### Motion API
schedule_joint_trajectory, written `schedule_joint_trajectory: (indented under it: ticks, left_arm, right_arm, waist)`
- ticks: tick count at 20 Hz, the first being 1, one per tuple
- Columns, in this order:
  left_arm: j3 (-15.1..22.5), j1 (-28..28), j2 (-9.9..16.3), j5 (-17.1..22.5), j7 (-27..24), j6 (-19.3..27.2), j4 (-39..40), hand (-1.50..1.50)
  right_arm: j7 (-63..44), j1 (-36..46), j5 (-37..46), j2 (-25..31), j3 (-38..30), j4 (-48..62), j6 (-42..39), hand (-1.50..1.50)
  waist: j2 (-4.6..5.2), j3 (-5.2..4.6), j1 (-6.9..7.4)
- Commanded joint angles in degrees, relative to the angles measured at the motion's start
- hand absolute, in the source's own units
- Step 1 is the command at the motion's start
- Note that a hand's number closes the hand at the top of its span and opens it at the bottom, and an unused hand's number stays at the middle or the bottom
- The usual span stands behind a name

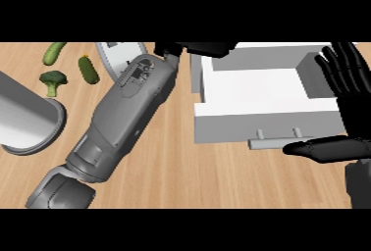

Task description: Pick up the cup, place it into the drawer and close the drawer

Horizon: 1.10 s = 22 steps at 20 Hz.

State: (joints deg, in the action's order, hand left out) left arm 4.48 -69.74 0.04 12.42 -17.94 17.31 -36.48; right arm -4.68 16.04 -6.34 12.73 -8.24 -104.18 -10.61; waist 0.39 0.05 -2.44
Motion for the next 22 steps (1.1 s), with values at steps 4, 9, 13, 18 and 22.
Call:
schedule_joint_trajectory:
  ticks: [4, 9, 13, 18, 22]
  left_arm:
    - [2.8, -10.5, 0.0, 0.8, 5.4, 3.7, 14.4, 1.5]
    - [9.9, -8.3, 0.0, 4.5, 6.2, -0.5, 18.1, 1.5]
    - [13.6, -6.2, 0.0, 4.7, 5.8, -2.3, 19.9, 1.5]
    - [16.7, -3.9, 0.0, 6.2, 4.4, -2.4, 19.6, -1.5]
    - [15.4, -3.5, 0.0, 11.7, 3.3, -2.0, 16.4, -1.5]
  right_arm:
    - [0.6, 2.2, -1.1, 0.5, -0.3, 1.5, -1.2, -1.5]
    - [0.0, 3.8, -1.0, 0.4, 0.7, 2.1, -1.5, -1.5]
    - [0.8, 5.0, -2.3, 0.6, 1.2, 2.6, -3.2, -1.5]
    - [1.7, 4.8, -2.0, -1.3, 3.1, 1.7, -3.0, -1.5]
    - [-0.1, 7.4, -4.6, -2.6, 6.3, 2.7, -5.6, -1.5]
  waist:
    - [0.73, 0.05, -1.37]
    - [1.43, 0.09, -4.68]
    - [2.19, 0.12, -7.17]
    - [2.51, 0.1, -8.9]
    - [2.66, 0.01, -9.66]
